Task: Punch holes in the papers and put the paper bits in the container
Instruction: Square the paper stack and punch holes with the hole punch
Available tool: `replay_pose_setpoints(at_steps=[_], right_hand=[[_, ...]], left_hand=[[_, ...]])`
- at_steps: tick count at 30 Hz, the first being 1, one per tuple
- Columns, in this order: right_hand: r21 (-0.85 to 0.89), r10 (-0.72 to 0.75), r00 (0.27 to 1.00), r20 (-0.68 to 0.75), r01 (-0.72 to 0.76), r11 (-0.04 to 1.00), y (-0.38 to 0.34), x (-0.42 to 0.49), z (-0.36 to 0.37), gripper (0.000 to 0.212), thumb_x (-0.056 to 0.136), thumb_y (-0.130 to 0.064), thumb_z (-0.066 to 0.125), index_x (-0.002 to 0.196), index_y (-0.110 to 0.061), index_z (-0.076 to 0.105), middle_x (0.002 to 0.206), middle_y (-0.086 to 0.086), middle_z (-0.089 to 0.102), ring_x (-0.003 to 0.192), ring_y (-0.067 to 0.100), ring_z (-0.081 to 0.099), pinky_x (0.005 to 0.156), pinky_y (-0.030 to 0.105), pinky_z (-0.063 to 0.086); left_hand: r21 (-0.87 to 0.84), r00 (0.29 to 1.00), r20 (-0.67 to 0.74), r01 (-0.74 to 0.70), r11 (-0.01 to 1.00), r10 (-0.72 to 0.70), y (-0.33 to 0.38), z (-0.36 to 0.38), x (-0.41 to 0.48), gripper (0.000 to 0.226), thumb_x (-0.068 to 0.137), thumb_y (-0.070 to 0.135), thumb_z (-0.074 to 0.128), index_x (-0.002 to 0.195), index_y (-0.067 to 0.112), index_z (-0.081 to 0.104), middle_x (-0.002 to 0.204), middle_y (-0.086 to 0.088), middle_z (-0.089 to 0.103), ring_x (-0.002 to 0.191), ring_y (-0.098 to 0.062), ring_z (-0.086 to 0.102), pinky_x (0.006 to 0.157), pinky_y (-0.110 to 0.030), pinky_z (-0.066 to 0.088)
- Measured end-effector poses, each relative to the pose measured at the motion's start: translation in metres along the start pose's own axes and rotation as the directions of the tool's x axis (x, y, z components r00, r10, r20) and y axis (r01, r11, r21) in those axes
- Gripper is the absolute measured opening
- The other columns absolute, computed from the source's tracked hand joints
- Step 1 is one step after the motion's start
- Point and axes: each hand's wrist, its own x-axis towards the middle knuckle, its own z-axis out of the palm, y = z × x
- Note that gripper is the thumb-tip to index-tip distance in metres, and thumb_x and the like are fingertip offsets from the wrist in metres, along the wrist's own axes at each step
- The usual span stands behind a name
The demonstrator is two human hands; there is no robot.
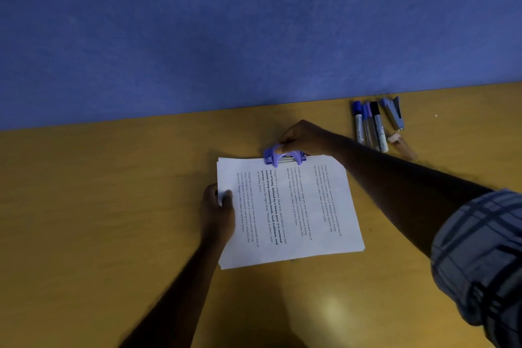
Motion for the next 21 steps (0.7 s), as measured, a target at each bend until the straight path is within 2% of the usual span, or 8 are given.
replay_pose_setpoints(at_steps=[2, 6, 8, 10, 13, 16, 21], right_hand=[[-0.010, -0.006, 1.000, 0.006, 0.006, 1.000, 0.000, 0.001, -0.001, 0.031, 0.087, -0.042, 0.067, 0.084, -0.012, 0.074, 0.076, 0.012, 0.070, 0.053, 0.004, 0.055, 0.048, 0.010, 0.040], [-0.026, -0.017, 1.000, 0.006, 0.017, 1.000, -0.002, 0.000, -0.001, 0.036, 0.089, -0.040, 0.065, 0.086, -0.006, 0.073, 0.078, 0.016, 0.070, 0.061, 0.015, 0.056, 0.052, 0.015, 0.040], [-0.031, -0.018, 1.000, 0.007, 0.018, 0.999, -0.004, -0.001, -0.001, 0.033, 0.090, -0.040, 0.064, 0.083, -0.008, 0.072, 0.074, 0.010, 0.069, 0.059, 0.013, 0.056, 0.053, 0.016, 0.041], [-0.029, -0.015, 1.000, 0.010, 0.015, 0.999, -0.006, -0.003, -0.002, 0.028, 0.091, -0.039, 0.063, 0.084, -0.013, 0.072, 0.072, 0.002, 0.069, 0.057, 0.009, 0.055, 0.053, 0.014, 0.041], [-0.039, -0.017, 1.000, 0.000, 0.017, 0.999, -0.010, -0.004, -0.001, 0.030, 0.092, -0.037, 0.062, 0.093, -0.010, 0.074, 0.078, 0.003, 0.070, 0.062, 0.010, 0.057, 0.056, 0.016, 0.042], [-0.060, -0.032, 0.999, 0.006, 0.032, 0.998, -0.014, -0.006, -0.001, 0.030, 0.093, -0.035, 0.062, 0.099, -0.008, 0.074, 0.084, 0.007, 0.073, 0.070, 0.018, 0.062, 0.061, 0.021, 0.045], [-0.073, -0.037, 0.999, -0.003, 0.037, 0.997, -0.019, -0.008, -0.003, 0.025, 0.093, -0.033, 0.062, 0.096, -0.011, 0.075, 0.069, -0.007, 0.065, 0.059, 0.007, 0.055, 0.056, 0.016, 0.039]], left_hand=[[-0.004, 1.000, 0.005, -0.002, 1.000, 0.002, 0.000, -0.001, -0.001, 0.023, 0.096, 0.017, 0.054, 0.113, 0.002, 0.057, 0.101, -0.008, 0.063, 0.087, -0.021, 0.060, 0.075, -0.031, 0.048], [0.013, 1.000, 0.011, -0.016, 1.000, 0.016, 0.001, -0.002, -0.002, 0.021, 0.096, 0.017, 0.054, 0.112, 0.004, 0.057, 0.098, -0.002, 0.059, 0.085, -0.018, 0.059, 0.071, -0.026, 0.045], [0.015, 1.000, 0.018, -0.010, 1.000, 0.010, 0.001, -0.003, -0.003, 0.021, 0.096, 0.017, 0.054, 0.113, 0.005, 0.056, 0.097, -0.001, 0.059, 0.087, -0.019, 0.060, 0.067, -0.024, 0.045], [0.013, 1.000, 0.028, 0.001, 1.000, -0.002, 0.002, -0.004, -0.005, 0.023, 0.097, 0.019, 0.053, 0.116, 0.005, 0.056, 0.099, -0.002, 0.059, 0.088, -0.019, 0.061, 0.068, -0.024, 0.046], [0.026, 0.999, 0.036, -0.001, 1.000, 0.000, 0.001, -0.007, -0.008, 0.025, 0.097, 0.020, 0.053, 0.118, 0.006, 0.056, 0.104, -0.006, 0.062, 0.090, -0.018, 0.060, 0.071, -0.026, 0.047], [0.036, 0.999, 0.044, -0.004, 0.999, 0.002, -0.002, -0.009, -0.013, 0.025, 0.097, 0.019, 0.053, 0.117, 0.005, 0.056, 0.107, -0.009, 0.064, 0.087, -0.015, 0.058, 0.066, -0.021, 0.044], [0.029, 0.999, 0.046, 0.016, 0.999, -0.018, -0.004, -0.010, -0.019, 0.028, 0.097, 0.018, 0.054, 0.120, 0.003, 0.056, 0.112, -0.013, 0.064, 0.091, -0.018, 0.059, 0.072, -0.027, 0.044]])
